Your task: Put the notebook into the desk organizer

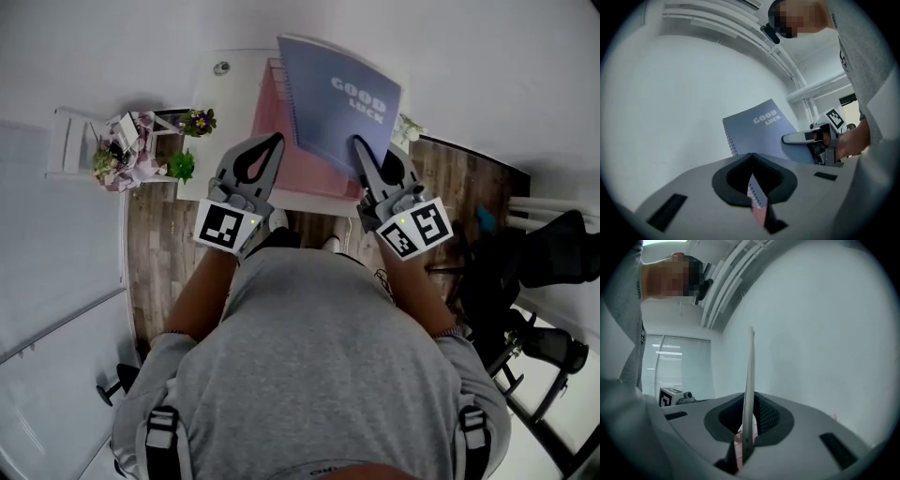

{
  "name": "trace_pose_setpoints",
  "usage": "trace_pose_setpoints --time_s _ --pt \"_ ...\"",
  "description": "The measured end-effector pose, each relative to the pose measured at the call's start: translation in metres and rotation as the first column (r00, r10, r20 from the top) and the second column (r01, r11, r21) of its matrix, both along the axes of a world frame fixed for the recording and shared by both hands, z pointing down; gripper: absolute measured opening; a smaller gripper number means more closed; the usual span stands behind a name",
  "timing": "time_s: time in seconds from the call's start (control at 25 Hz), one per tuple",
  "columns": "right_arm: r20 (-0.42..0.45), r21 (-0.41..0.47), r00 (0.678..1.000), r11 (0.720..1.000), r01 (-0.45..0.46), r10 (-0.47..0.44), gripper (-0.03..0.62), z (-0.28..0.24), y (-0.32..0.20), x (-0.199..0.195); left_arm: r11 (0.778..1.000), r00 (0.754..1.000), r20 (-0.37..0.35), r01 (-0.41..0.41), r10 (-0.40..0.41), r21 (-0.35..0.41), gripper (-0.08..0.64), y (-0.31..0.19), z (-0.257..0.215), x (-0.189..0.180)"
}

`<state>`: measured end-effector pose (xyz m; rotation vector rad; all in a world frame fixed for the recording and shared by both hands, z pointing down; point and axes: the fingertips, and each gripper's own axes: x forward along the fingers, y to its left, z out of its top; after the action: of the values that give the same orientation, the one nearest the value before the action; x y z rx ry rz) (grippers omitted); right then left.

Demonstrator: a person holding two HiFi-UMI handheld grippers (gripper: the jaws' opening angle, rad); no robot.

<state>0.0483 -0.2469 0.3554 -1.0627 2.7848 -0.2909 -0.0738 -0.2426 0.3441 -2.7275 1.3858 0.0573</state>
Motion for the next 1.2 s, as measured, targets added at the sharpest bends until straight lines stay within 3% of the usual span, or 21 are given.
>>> trace_pose_setpoints --time_s 0.24,0.56,0.96,1.2 --pt "0.083 -0.143 0.997 0.990 0.007 0.005 0.037 0.016 -0.023 -0.024 1.000 1.000 -0.018 -0.024 0.024 -0.013 0.020 -0.026 0.007 -0.022" --pt "0.175 -0.293 0.984 0.956 0.019 0.034 0.037 0.031 -0.029 -0.027 0.999 0.998 -0.040 -0.049 0.048 -0.002 0.020 -0.029 0.008 -0.023" --pt "0.297 -0.464 0.952 0.882 0.076 0.074 0.038 0.047 -0.039 -0.027 0.998 0.996 -0.050 -0.069 0.069 0.001 0.020 -0.029 0.008 -0.023" --pt "0.313 -0.544 0.947 0.830 0.122 0.066 0.038 0.061 -0.044 -0.042 0.997 0.996 -0.055 -0.073 0.072 -0.009 0.020 -0.033 0.013 -0.031"
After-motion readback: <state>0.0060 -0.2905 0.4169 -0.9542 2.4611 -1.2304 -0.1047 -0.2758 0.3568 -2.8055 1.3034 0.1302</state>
